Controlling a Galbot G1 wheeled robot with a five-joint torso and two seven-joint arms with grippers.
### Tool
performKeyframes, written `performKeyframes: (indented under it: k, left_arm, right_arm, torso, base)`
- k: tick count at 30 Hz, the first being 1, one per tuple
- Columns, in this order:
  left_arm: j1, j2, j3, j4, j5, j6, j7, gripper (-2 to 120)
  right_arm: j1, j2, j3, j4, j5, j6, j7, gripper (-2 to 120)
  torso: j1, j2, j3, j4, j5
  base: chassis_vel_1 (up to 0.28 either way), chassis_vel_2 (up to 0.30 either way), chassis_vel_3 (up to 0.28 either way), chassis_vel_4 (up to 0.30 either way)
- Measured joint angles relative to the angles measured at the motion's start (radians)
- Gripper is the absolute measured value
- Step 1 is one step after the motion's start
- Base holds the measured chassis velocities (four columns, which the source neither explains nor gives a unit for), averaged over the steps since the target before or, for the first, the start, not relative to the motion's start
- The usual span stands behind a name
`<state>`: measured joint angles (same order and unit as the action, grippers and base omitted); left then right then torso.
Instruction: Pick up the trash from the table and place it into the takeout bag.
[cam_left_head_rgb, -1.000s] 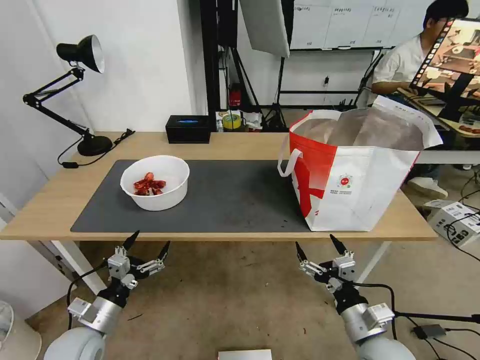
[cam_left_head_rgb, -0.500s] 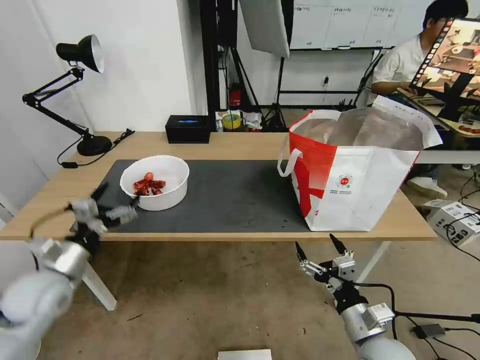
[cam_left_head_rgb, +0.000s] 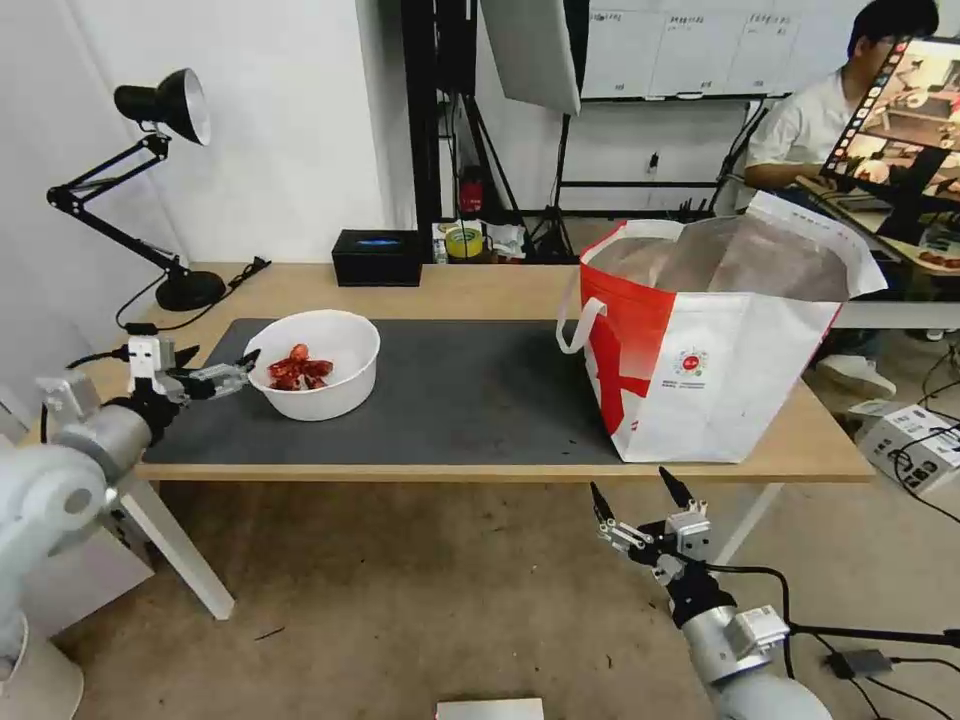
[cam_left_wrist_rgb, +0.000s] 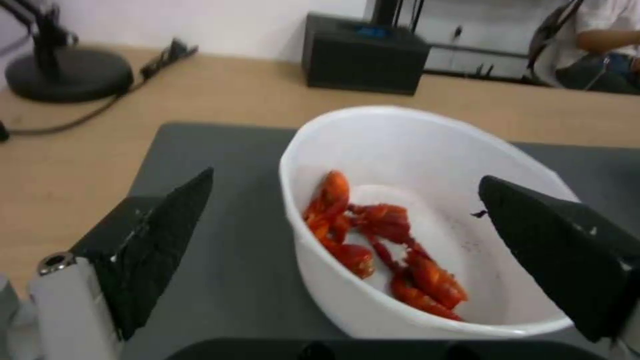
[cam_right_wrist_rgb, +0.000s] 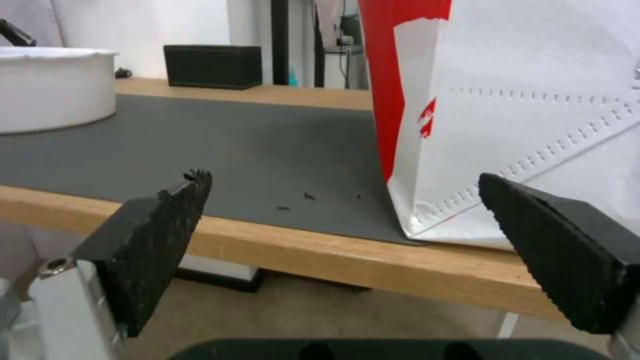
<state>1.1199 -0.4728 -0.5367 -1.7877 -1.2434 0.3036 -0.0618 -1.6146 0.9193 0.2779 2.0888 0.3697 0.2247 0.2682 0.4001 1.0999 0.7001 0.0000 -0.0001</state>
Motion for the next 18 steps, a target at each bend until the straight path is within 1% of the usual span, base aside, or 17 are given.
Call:
performKeyframes:
  k: [1,4,5,8,9,12,13,14,15,17,18]
  left_arm:
    - [0.000,0.000,0.000,0.000,0.000,0.000,0.000,100]
    - [-0.078,0.015,0.039,0.047,-0.071,0.093,0.001,100]
    - [-0.078,0.015,0.039,0.047,-0.071,0.093,0.001,100]
    - [-0.145,0.014,0.084,0.074,-0.125,0.187,-0.018,100]
    - [-0.145,0.014,0.084,0.074,-0.125,0.187,-0.018,100]
    - [-0.206,0.001,0.133,0.098,-0.179,0.257,-0.034,100]
    - [-0.206,0.001,0.133,0.098,-0.179,0.257,-0.034,100]
    - [-0.225,-0.006,0.148,0.104,-0.187,0.274,-0.048,100]
    - [-0.250,-0.014,0.170,0.114,-0.203,0.297,-0.079,100]
    - [-0.263,-0.017,0.181,0.120,-0.211,0.307,-0.091,100]
    - [-0.279,-0.021,0.197,0.127,-0.225,0.316,-0.109,100]
  right_arm:
    - [0.000,0.000,0.000,0.000,0.000,0.000,0.000,100]
    - [0.000,0.000,0.000,0.000,0.000,0.000,0.000,100]
    - [0.000,0.000,0.000,0.000,0.000,0.000,0.000,100]
    - [0.000,0.000,0.000,0.000,0.000,-0.001,0.000,100]
    - [0.000,0.000,0.000,0.000,0.000,-0.001,0.000,100]
    - [0.000,0.000,0.000,0.000,0.001,-0.001,0.001,100]
    - [0.000,0.000,0.000,0.000,0.001,-0.001,0.001,100]
    - [0.000,0.000,0.000,0.000,0.001,-0.001,0.001,100]
    - [0.000,0.000,0.000,0.000,0.001,-0.001,0.001,100]
    - [0.000,0.000,0.000,0.000,0.001,-0.001,0.001,100]
    - [0.000,0.000,0.000,0.000,0.001,-0.001,0.001,100]
  torso:
    - [0.000,0.000,0.000,0.0000,0.0000]
    - [0.000,0.000,0.000,0.0000,0.0001]
    - [0.000,0.000,0.000,0.0000,0.0001]
    - [0.000,0.000,0.000,0.0001,0.0001]
    - [0.000,0.000,0.000,0.0001,0.0001]
    - [0.000,0.000,0.000,0.0001,0.0001]
    - [0.000,0.000,0.000,0.0001,0.0001]
    - [0.000,0.000,0.000,0.0000,0.0001]
    - [0.000,0.000,0.000,0.0000,0.0001]
    - [0.000,0.000,0.000,0.0000,0.0001]
    - [0.000,0.000,0.000,0.0000,0.0000]
  base:
    - [0.000,0.000,0.000,0.000]
    - [0.000,0.000,0.000,0.000]
    - [0.000,0.000,0.000,0.000]
    - [0.000,0.000,0.000,0.000]
    - [0.000,0.000,0.000,0.000]
    - [0.000,0.000,0.000,0.000]
    - [0.000,0.000,0.000,0.000]
    - [0.000,0.000,0.000,0.000]
    - [0.000,0.000,0.000,0.000]
    - [0.000,0.000,0.000,0.000]
    - [0.000,0.000,0.000,0.000]
